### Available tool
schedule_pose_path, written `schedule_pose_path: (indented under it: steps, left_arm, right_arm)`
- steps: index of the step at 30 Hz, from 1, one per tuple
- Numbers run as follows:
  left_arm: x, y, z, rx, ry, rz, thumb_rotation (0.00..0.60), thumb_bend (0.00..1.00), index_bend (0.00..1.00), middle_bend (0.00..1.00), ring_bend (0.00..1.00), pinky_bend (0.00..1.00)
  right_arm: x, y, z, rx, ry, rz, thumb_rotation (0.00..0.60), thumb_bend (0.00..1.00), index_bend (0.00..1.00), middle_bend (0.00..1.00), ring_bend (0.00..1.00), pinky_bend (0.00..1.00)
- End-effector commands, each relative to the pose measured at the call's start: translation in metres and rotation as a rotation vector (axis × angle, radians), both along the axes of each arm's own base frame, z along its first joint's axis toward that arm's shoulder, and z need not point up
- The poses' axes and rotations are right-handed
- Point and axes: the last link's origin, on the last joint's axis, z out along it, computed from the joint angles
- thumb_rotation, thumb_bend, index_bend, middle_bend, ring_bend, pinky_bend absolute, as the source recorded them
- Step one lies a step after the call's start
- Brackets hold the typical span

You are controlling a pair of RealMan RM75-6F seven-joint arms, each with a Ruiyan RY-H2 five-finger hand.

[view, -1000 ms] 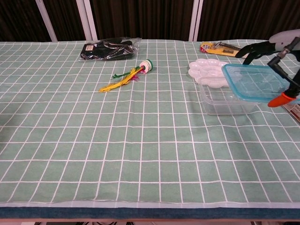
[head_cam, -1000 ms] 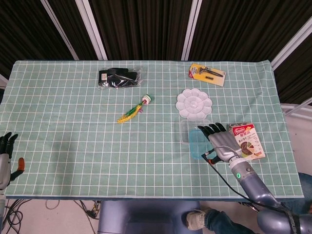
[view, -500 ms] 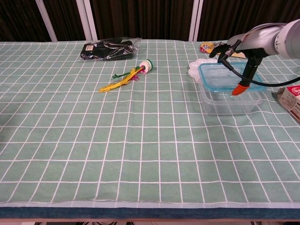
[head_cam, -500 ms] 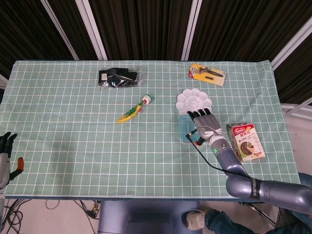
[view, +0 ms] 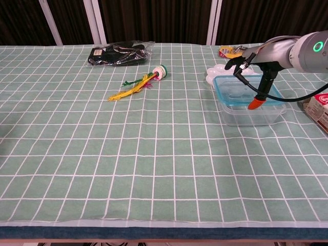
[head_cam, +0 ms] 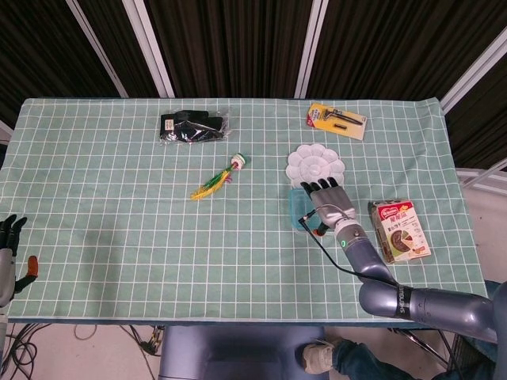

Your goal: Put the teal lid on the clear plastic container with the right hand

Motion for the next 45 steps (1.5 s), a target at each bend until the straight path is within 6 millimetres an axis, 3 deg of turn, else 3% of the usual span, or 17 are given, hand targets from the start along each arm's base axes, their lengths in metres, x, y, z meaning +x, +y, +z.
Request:
schedule_pose_path:
  steps: [1, 18, 45]
  left_arm:
    - [0.000, 0.000, 0.000, 0.000, 0.000, 0.001, 0.600, 0.53, 0.07, 0.00, 0.00, 0.00]
    - [0.000, 0.000, 0.000, -0.003, 0.003, 0.005, 0.600, 0.53, 0.07, 0.00, 0.00, 0.00]
    - [-0.001, 0.001, 0.001, 0.003, 0.024, 0.018, 0.600, 0.53, 0.07, 0.00, 0.00, 0.00]
  right_arm:
    - [-0.001, 0.001, -0.001, -0.004, 0.013, -0.011, 0.600, 0.24, 0.00, 0.43, 0.09, 0.00]
    - [0.006, 0.008, 0.006, -0.013, -0.001, -0.019, 0.600, 0.24, 0.00, 0.43, 0.09, 0.00]
    - [-0.002, 0.010, -0.006, 0.013, 0.013, 0.008, 0.600, 0.24, 0.00, 0.43, 0.09, 0.00]
